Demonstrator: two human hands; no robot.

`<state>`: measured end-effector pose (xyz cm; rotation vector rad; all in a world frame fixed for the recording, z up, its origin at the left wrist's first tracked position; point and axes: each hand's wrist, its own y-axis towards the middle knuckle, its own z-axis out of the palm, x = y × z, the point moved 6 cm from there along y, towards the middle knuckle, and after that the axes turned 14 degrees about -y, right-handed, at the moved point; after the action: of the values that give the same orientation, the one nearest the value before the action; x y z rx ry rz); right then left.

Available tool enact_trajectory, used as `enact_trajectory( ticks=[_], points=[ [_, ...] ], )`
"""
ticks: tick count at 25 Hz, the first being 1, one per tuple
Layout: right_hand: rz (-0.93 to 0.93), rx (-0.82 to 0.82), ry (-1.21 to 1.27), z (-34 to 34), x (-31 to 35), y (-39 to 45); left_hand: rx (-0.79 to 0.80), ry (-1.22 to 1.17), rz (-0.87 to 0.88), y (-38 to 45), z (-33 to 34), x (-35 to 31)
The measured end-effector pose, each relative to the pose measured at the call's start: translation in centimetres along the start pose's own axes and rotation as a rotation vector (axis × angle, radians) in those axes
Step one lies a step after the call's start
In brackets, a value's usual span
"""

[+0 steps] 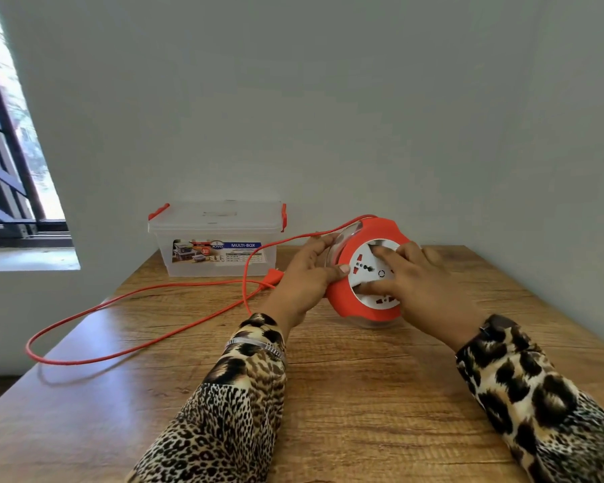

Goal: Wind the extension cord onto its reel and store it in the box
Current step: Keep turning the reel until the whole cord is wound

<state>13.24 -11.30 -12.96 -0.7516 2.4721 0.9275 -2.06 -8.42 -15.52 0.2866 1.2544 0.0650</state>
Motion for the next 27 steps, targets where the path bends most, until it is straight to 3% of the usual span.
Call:
enact_trajectory(
  ticks=[2,9,15,19,25,27],
  points=[
    [0.043,-0.089,-0.044,-0.3,0.1,-0.2,-0.022,0.033,0.01,0.1,0.0,0.0],
    [0.194,-0.165,-0.108,-0.1,-0.3,-0.7,-0.042,0.073,0.073,-0.1,0.5,-0.4],
    [0.561,-0.108,0.096,0.5,-2.1,-1.7,-0.042,0.029,0.115,-1.2,1.9,0.4],
    [0.733,-0.005,0.398,1.7,-2.2,-2.1,-0.062,-0.022,0.159,-1.2,2.3,1.1],
    [0.901,-0.031,1.33,4.5,-2.3,-2.3,-0.098,-0.077,0.138,-1.4,2.1,1.6],
    [0.927,-0.01,1.486,4.8,-2.3,-2.3,-0.109,-0.059,0.143,-1.4,2.1,1.6]
  ],
)
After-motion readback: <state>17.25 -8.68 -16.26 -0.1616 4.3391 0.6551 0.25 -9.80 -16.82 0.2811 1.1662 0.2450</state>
